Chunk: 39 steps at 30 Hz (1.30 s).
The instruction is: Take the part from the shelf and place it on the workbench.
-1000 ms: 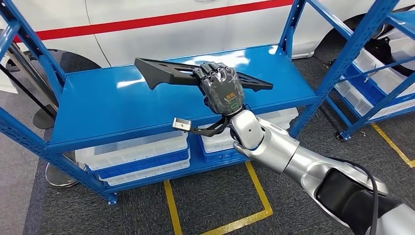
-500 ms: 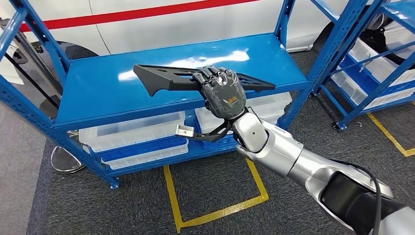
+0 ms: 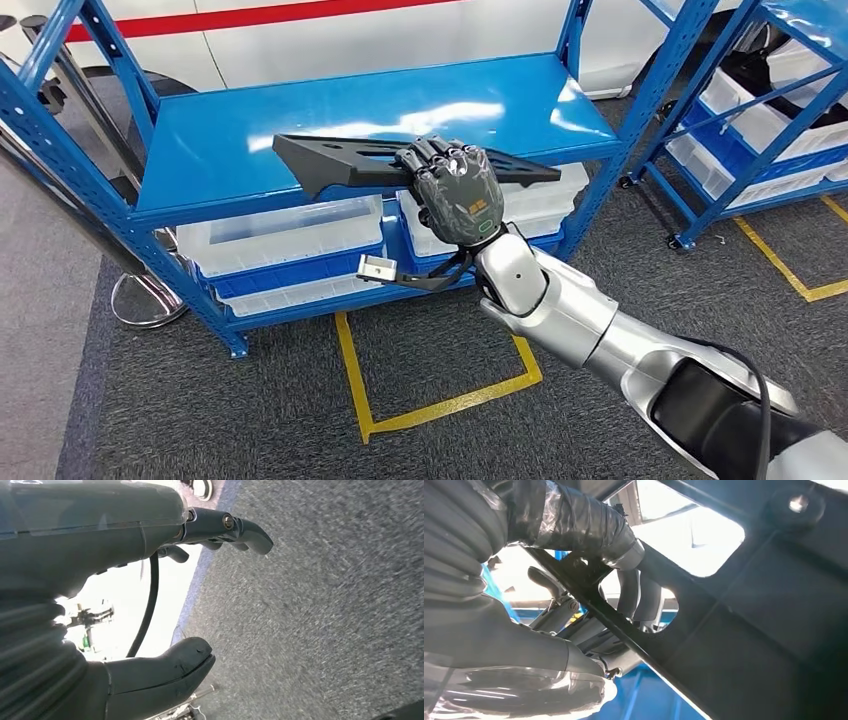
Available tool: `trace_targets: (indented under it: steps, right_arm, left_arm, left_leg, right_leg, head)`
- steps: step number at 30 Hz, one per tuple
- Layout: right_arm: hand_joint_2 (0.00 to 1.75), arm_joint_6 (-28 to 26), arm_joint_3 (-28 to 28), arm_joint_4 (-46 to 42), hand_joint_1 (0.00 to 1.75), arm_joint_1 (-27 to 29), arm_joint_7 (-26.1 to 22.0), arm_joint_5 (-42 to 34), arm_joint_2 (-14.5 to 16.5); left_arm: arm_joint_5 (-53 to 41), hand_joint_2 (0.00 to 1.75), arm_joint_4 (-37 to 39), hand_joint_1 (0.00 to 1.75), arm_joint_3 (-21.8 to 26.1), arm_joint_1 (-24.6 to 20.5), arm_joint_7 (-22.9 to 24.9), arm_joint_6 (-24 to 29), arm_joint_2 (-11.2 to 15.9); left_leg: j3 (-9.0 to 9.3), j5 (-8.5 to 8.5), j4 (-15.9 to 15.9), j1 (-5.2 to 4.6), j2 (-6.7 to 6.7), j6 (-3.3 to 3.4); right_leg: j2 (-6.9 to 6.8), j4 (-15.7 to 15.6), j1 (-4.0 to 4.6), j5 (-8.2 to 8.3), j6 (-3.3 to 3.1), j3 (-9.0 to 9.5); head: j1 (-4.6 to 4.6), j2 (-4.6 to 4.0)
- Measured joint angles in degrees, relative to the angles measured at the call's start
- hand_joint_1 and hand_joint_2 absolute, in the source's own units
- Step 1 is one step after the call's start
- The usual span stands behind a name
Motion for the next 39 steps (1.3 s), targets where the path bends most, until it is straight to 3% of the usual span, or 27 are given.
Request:
trace_targets:
  steps: [2, 4, 5, 7, 8, 9, 11, 13, 15, 16, 19, 20, 22, 24, 25, 26, 28, 30, 34, 39]
  right_arm:
    - [1.75, 0.0, -0.3, -0.1, 1.75, 0.1, -0.2, 0.0, 0.0]
    - [1.75, 0.0, -0.5, 0.1, 1.75, 0.2, -1.1, 0.0, 0.3]
    - [1.75, 0.0, -0.6, 0.2, 1.75, 0.3, -1.8, 0.0, 0.4]
    - [1.75, 0.0, -1.1, 0.5, 1.75, 0.5, -3.3, 0.0, 0.9]
    - [1.75, 0.0, -1.5, 0.7, 1.75, 0.7, -4.1, 0.0, 1.1]
    - [1.75, 0.0, -2.0, 0.9, 1.75, 0.9, -5.0, 0.0, 1.5]
    - [1.75, 0.0, -3.1, 1.4, 1.75, 1.4, -7.4, 0.0, 2.2]
    - [1.75, 0.0, -4.6, 1.8, 1.75, 2.1, -10.3, 0.0, 3.1]
    - [1.75, 0.0, -6.5, 2.1, 1.75, 2.5, -12.8, 0.0, 4.0]
    - [1.75, 0.0, -7.4, 2.2, 1.75, 2.6, -13.7, -0.1, 4.5]
    - [1.75, 0.0, -9.7, 2.7, 1.75, 3.1, -15.5, -0.3, 5.6]
    - [1.75, 0.0, -10.4, 2.9, 1.75, 3.2, -15.7, -0.2, 5.8]
    - [1.75, 0.0, -11.7, 3.2, 1.75, 3.5, -15.9, 0.0, 6.0]
    - [1.75, 0.0, -12.6, 3.5, 1.75, 3.9, -16.2, 0.0, 6.0]
    - [1.75, 0.0, -12.8, 3.7, 1.75, 4.1, -16.2, 0.0, 6.0]
    - [1.75, 0.0, -12.9, 3.8, 1.75, 4.2, -15.9, 0.0, 6.0]
    - [1.75, 0.0, -12.9, 4.1, 1.75, 4.1, -14.3, -0.4, 6.0]
    - [1.75, 0.0, -12.6, 4.2, 1.75, 3.8, -13.1, -1.1, 6.0]
    - [1.75, 0.0, -12.3, 4.7, 1.75, 3.9, -13.5, -1.5, 6.0]
    - [1.75, 0.0, -12.2, 5.2, 1.75, 3.9, -13.7, -1.8, 6.0]
  left_arm:
    - [0.0, 1.75, 0.0, 0.00, 0.0, 0.0, 0.0, 0.0, 0.0]
    - [0.0, 1.75, 0.0, 0.00, 0.0, 0.0, 0.1, 0.1, 0.1]
    - [0.0, 1.75, 0.0, 0.00, 0.0, 0.0, 0.1, 0.1, 0.2]
    - [0.0, 1.75, 0.0, 0.00, 0.1, 0.0, 0.1, 0.1, 0.2]
    - [0.0, 1.75, 0.0, 0.00, 0.1, -0.1, 0.1, 0.2, 0.3]
    - [0.0, 1.75, 0.0, 0.00, 0.1, -0.1, 0.2, 0.2, 0.3]
    - [0.0, 1.75, 0.0, 0.00, 0.3, -0.1, 0.3, 0.4, 0.3]
    - [0.0, 1.75, 0.0, 0.00, 0.7, -0.1, 0.4, 0.4, 0.3]
    - [0.0, 1.75, 0.0, 0.00, 0.9, -0.1, 0.5, 0.4, 0.4]
    - [0.0, 1.75, 0.0, 0.00, 0.9, 0.0, 0.5, 0.4, 0.4]
    - [-0.1, 1.75, -0.1, 0.00, 1.0, 0.1, 0.4, 0.4, 0.2]
    - [-0.2, 1.75, -0.1, 0.00, 1.0, 0.1, 0.3, 0.4, 0.2]
    - [-0.3, 1.75, -0.2, 0.00, 1.0, 0.1, 0.1, 0.4, 0.1]
    - [-0.4, 1.75, -0.2, 0.00, 1.0, 0.1, -0.2, 0.2, 0.1]
    - [-0.4, 1.75, -0.2, 0.00, 1.0, 0.2, -0.2, 0.2, 0.1]
    - [-0.3, 1.75, -0.2, 0.00, 1.0, 0.2, -0.3, 0.1, 0.1]
    - [0.1, 1.75, -0.2, 0.00, 1.0, 0.2, -0.2, 0.2, 0.1]
    - [0.6, 1.75, -0.2, 0.00, 1.0, 0.1, 0.0, 0.4, 0.1]
    - [1.1, 1.75, -0.2, 0.00, 0.9, 0.1, 0.0, 0.6, 0.2]
    - [1.1, 1.75, -0.2, 0.00, 0.9, 0.0, 0.0, 0.6, 0.2]
  left_leg:
    - [-0.30, 1.03, -0.3, -0.02, -0.09, -0.70]
    - [-0.97, 0.30, 0.2, -0.03, -0.21, -1.37]
    - [-1.64, -1.45, 1.8, -0.02, -0.26, -1.68]
    - [-3.38, -6.88, 7.7, 0.19, -0.24, -2.25]
    - [-4.00, -9.05, 11.1, 0.32, -0.24, -2.49]
    - [-4.10, -10.08, 13.6, 0.41, -0.23, -2.68]
    - [-1.91, -8.65, 13.7, 0.53, -0.21, -2.81]
    - [3.41, -6.36, 7.1, 0.52, -0.20, -2.45]
    - [7.77, -6.43, 0.3, 0.26, -0.27, -1.86]
    - [8.45, -6.85, -1.3, 0.09, -0.30, -1.57]
    - [8.18, -5.68, -2.3, 0.26, -0.20, -0.39]
    - [7.98, -5.06, -2.6, 0.45, -0.09, 0.10]
    - [7.14, -4.02, -2.7, 0.58, 0.10, 0.70]
    - [5.95, -3.33, -2.4, 0.56, 0.13, 0.79]
    - [5.38, -3.10, -2.1, 0.56, 0.12, 0.71]
    - [4.87, -2.95, -1.7, 0.59, 0.12, 0.62]
    - [3.99, -2.92, -0.8, 0.68, 0.13, 0.32]
    - [3.25, -2.97, 0.0, 0.56, 0.11, -0.26]
    - [2.73, -2.88, 0.3, 0.28, 0.04, 0.16]
    - [2.60, -2.12, -0.3, 0.42, 0.07, -0.79]
  right_leg:
    - [-0.07, -1.7, 0.24, 0.07, -0.50, 0.37]
    - [-0.38, -2.2, -0.07, 1.11, -1.31, -0.32]
    - [-0.53, -2.4, -0.28, 1.76, -1.82, -0.86]
    - [-0.67, -2.5, -0.37, 2.96, -2.46, -2.21]
    - [-0.68, -2.5, -0.34, 3.52, -2.54, -2.97]
    - [-0.69, -2.4, -0.32, 4.08, -2.52, -3.75]
    - [-0.67, -2.2, -0.30, 5.17, -2.36, -5.31]
    - [-0.66, -1.9, -0.28, 6.16, -2.01, -6.62]
    - [-0.74, -1.9, -0.22, 7.06, -1.42, -7.36]
    - [-0.79, -2.1, -0.23, 7.49, -1.08, -7.50]
    - [-0.70, -2.3, -0.18, 8.08, -0.05, -7.79]
    - [-0.55, -1.1, -0.15, 7.03, 0.20, -8.35]
    - [-0.27, 4.7, -0.19, 2.82, 0.56, -10.64]
    - [-0.21, 11.9, -0.29, -0.85, 0.86, -12.97]
    - [-0.21, 13.4, -0.37, -1.30, 0.98, -12.95]
    - [-0.22, 12.6, -0.47, -0.77, 1.05, -11.77]
    - [-0.23, 5.6, -0.68, 1.36, 1.01, -6.85]
    - [-0.18, 0.2, -0.50, 2.30, 0.52, -3.67]
    - [-0.09, -0.7, -0.34, 2.59, -0.26, -3.65]
    - [-0.09, -0.7, -0.14, 3.03, -0.96, -4.13]
  head:
    - [0.00, 0.00]
    - [-0.01, 0.00]
    - [-0.02, 0.00]
    - [-0.02, 0.00]
    - [-0.02, 0.00]
    - [-0.02, 0.00]
    - [-0.02, 0.00]
    - [-0.02, 0.00]
    - [-0.01, 0.00]
    - [-0.01, 0.00]
    - [0.01, 0.00]
    - [0.02, 0.00]
    - [0.04, 0.00]
    - [0.04, 0.00]
    - [0.03, 0.00]
    - [0.04, 0.00]
    - [0.04, 0.00]
    - [0.03, 0.00]
    - [0.03, 0.00]
    - [0.01, 0.00]
